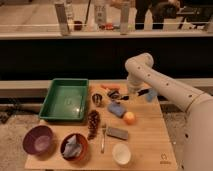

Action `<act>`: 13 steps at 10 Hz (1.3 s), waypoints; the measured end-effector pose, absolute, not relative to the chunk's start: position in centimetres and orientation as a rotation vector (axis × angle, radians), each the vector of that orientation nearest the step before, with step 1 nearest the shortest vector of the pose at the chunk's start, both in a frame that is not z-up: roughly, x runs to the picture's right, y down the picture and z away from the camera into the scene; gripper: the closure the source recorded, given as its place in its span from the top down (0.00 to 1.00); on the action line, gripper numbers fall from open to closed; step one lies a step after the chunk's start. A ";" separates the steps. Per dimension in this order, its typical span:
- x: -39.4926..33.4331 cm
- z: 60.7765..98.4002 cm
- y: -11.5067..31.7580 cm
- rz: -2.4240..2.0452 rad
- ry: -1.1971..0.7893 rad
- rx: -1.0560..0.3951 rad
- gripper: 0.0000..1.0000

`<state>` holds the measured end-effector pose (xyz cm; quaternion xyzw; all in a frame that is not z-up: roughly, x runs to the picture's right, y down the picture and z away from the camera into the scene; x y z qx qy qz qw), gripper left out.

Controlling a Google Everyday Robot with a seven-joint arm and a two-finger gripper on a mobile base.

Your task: Place brush in tray

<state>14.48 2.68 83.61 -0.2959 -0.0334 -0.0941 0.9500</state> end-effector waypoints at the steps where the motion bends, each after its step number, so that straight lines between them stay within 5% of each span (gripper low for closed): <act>1: 13.0 82.9 2.0 -0.207 -0.073 -0.588 0.03; 13: -1.2 81.8 -1.8 -0.354 -0.137 -0.498 0.03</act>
